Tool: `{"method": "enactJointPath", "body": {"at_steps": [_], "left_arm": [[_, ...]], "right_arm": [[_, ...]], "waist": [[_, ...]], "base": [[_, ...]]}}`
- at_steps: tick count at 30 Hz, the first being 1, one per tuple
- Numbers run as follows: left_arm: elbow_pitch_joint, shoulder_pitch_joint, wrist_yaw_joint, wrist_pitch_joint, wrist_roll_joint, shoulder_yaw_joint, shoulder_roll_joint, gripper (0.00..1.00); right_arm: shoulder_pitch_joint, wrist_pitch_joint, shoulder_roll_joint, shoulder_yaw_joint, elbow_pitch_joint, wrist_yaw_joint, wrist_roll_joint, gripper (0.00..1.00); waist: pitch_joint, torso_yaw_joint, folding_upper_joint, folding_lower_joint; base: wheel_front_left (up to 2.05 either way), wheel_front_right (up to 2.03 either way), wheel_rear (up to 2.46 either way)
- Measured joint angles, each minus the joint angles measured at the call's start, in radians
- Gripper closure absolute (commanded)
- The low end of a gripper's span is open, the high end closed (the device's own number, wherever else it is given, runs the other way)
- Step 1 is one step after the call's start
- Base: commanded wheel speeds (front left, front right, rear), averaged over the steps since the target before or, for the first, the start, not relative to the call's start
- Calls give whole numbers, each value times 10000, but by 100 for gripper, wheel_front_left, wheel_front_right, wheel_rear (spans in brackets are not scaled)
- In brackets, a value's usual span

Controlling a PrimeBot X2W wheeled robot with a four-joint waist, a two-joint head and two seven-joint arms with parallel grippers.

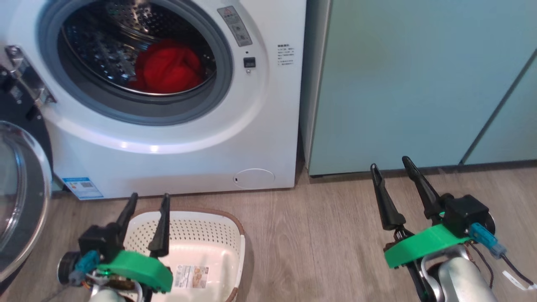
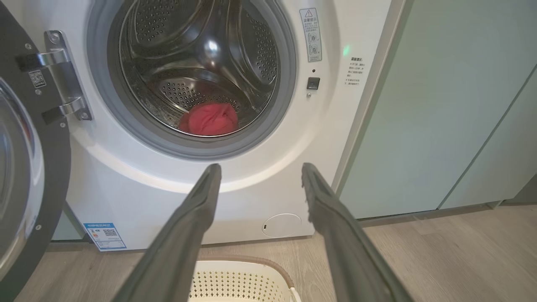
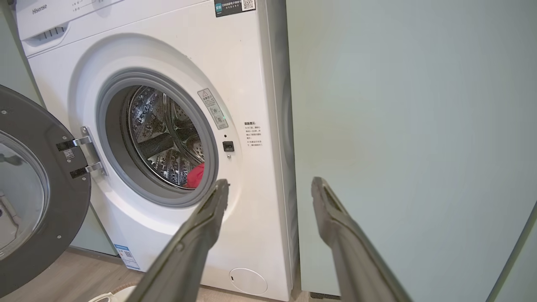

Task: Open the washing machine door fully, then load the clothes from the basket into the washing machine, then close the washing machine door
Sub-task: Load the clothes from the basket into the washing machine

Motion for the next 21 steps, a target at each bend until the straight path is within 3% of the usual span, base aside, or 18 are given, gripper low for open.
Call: {"method": "enactJointPath", "body": {"at_steps": [5,21], "left_arm": [[-497,414,-10,0,247,282,-311,0],[-874,450,173,0,468,130,-385,0]], "right_arm": [[331,0,0,-71,-10,0,4,0],[441,0,0,-21,-10,0,148,0]], "waist": [[-166,161,0,0],[31,467,-1,0]], "base": [[0,0,0],[0,0,0]]}}
